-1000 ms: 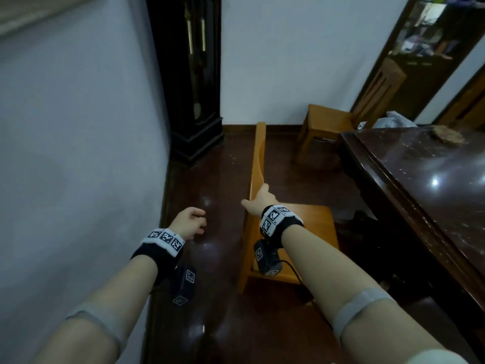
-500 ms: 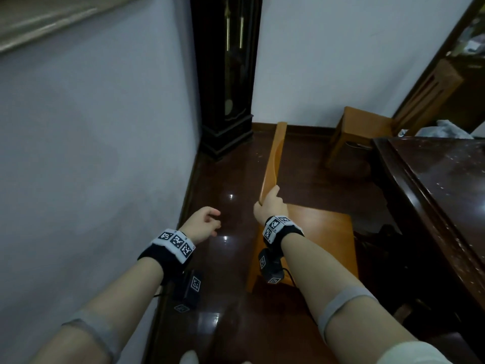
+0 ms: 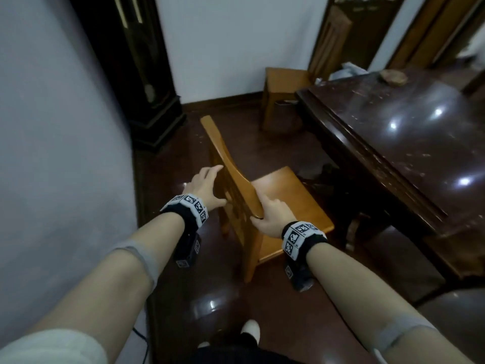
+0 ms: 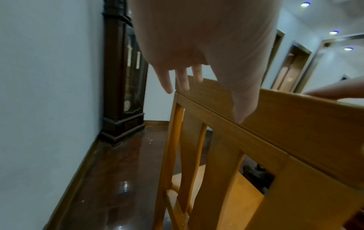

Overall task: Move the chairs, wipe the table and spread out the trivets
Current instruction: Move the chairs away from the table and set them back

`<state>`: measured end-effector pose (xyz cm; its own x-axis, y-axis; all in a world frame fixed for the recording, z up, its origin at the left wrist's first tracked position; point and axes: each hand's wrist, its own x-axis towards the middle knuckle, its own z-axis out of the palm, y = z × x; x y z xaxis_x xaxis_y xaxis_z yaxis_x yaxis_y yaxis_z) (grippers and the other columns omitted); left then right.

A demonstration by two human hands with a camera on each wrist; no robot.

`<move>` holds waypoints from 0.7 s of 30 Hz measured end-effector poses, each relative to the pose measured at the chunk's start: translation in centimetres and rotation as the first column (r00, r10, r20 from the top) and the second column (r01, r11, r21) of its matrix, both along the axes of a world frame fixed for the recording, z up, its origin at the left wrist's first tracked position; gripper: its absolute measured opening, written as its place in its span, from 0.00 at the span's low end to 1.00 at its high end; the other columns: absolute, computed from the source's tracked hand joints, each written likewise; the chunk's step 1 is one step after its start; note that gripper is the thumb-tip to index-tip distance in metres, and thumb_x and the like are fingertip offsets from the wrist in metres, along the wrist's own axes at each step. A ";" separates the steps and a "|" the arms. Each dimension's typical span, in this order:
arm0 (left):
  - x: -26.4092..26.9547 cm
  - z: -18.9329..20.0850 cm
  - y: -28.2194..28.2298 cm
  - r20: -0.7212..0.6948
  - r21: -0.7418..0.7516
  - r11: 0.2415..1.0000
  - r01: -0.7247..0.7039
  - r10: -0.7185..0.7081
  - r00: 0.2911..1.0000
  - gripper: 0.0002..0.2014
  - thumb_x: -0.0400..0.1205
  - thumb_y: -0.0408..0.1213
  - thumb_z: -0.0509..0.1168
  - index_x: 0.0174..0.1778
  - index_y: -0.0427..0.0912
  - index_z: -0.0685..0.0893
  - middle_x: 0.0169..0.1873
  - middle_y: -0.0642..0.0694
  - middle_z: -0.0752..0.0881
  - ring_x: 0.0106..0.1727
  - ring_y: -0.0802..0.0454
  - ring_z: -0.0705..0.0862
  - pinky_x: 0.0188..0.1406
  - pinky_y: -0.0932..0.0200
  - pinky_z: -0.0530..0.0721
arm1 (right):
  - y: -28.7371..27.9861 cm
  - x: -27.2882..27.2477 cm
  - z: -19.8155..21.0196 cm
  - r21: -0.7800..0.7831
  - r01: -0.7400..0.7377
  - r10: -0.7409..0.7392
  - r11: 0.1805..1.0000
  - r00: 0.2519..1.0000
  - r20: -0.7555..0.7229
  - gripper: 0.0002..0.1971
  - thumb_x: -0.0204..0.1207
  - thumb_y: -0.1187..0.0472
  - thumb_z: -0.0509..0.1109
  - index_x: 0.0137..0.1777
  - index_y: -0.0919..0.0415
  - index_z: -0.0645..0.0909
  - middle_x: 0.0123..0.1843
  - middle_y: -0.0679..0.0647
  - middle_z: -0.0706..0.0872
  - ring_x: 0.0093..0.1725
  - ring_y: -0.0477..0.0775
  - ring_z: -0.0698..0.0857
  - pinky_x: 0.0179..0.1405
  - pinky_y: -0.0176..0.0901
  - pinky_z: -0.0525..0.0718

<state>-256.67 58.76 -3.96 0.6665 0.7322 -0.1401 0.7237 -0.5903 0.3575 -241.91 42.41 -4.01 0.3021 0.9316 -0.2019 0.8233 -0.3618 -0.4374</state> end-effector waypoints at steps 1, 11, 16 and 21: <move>0.8 0.1 -0.2 -0.013 0.037 0.998 0.048 -0.047 0.999 0.48 0.70 0.51 0.76 0.82 0.56 0.54 0.78 0.48 0.61 0.75 0.45 0.68 0.69 0.45 0.75 | -1.2 0.4 0.3 -0.013 0.005 -0.006 1.000 1.000 -0.008 0.40 0.77 0.48 0.67 0.84 0.54 0.51 0.58 0.57 0.87 0.53 0.60 0.87 0.54 0.49 0.85; 5.6 -1.1 -0.2 -0.173 0.285 0.868 0.407 -0.371 0.912 0.39 0.70 0.62 0.72 0.76 0.54 0.69 0.75 0.51 0.71 0.81 0.47 0.59 0.81 0.44 0.52 | -7.8 1.1 2.8 -0.243 0.116 -0.115 0.963 0.993 0.018 0.39 0.77 0.51 0.69 0.82 0.46 0.50 0.54 0.54 0.81 0.46 0.55 0.81 0.48 0.45 0.82; 6.2 -1.4 0.6 -0.188 0.342 0.791 0.508 -0.472 0.862 0.26 0.71 0.61 0.71 0.60 0.52 0.78 0.60 0.52 0.81 0.69 0.51 0.73 0.80 0.44 0.54 | -3.4 -1.3 1.2 -0.189 0.296 -0.262 0.936 0.947 0.186 0.35 0.75 0.38 0.67 0.76 0.51 0.60 0.60 0.53 0.81 0.55 0.60 0.84 0.48 0.51 0.81; 7.0 -1.5 1.8 -0.232 0.302 0.758 0.578 -0.530 0.816 0.27 0.71 0.62 0.70 0.59 0.49 0.78 0.58 0.51 0.79 0.71 0.50 0.71 0.80 0.33 0.44 | -2.0 -0.6 0.7 -0.189 0.323 -0.259 0.927 0.918 0.299 0.26 0.79 0.40 0.64 0.69 0.53 0.65 0.51 0.54 0.85 0.47 0.60 0.85 0.37 0.46 0.75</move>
